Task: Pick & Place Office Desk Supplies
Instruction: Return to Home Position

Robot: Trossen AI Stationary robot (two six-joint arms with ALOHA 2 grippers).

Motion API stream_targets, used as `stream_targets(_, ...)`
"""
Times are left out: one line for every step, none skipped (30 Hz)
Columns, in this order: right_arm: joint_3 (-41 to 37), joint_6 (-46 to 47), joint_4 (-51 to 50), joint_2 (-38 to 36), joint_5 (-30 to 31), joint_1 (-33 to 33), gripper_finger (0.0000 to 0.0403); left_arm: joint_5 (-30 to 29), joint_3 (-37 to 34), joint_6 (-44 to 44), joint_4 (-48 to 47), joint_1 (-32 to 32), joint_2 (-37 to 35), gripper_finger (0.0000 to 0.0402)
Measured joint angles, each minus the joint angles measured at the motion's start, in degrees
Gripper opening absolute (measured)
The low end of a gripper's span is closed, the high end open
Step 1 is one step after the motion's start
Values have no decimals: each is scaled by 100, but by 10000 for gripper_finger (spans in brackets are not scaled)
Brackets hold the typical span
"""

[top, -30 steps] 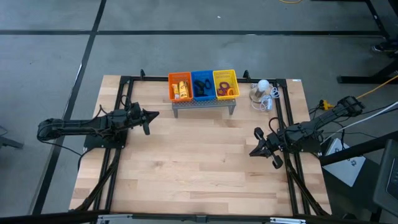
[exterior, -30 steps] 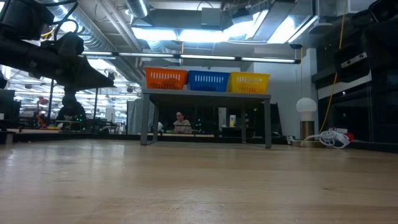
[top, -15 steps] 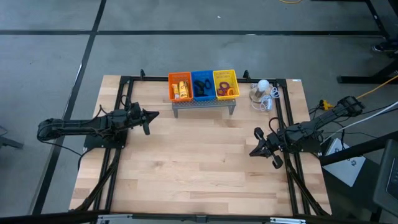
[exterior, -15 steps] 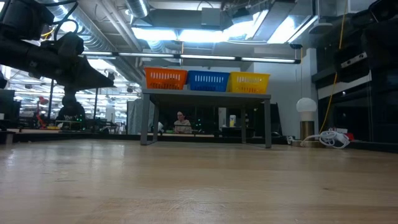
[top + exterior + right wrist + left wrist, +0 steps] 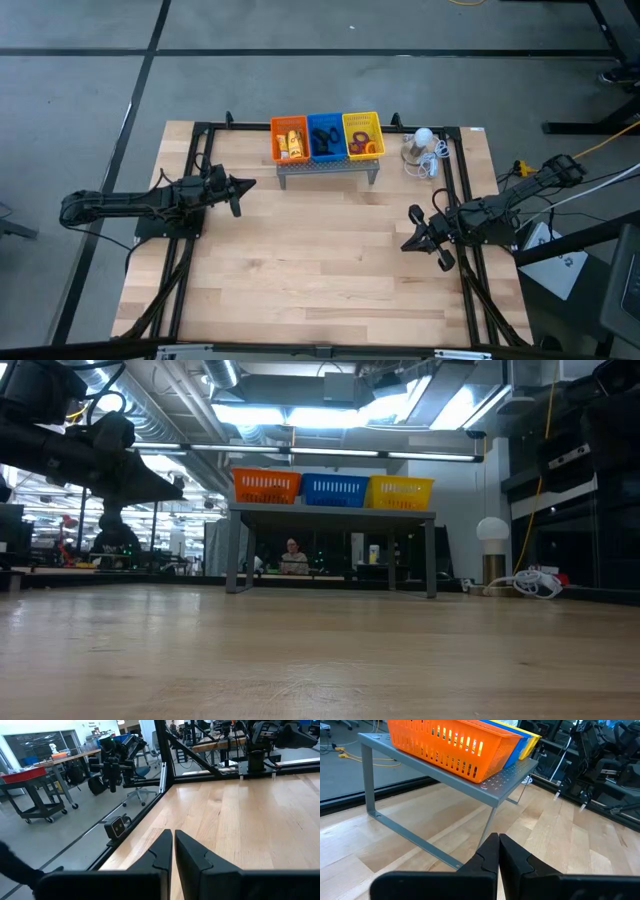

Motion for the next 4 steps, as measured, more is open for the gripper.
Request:
stream_targets(0,0,0,1,0,1,23,0,-2,1,1,0,1,6)
stream_targets(0,0,0,1,0,-1,23,0,0,0,2,-2,1,6)
stream_targets(0,0,0,1,0,-1,23,0,0,2,2,0,1,6)
stream_targets(0,1,0,1,0,1,23,0,-2,-1,1,-1,0,6)
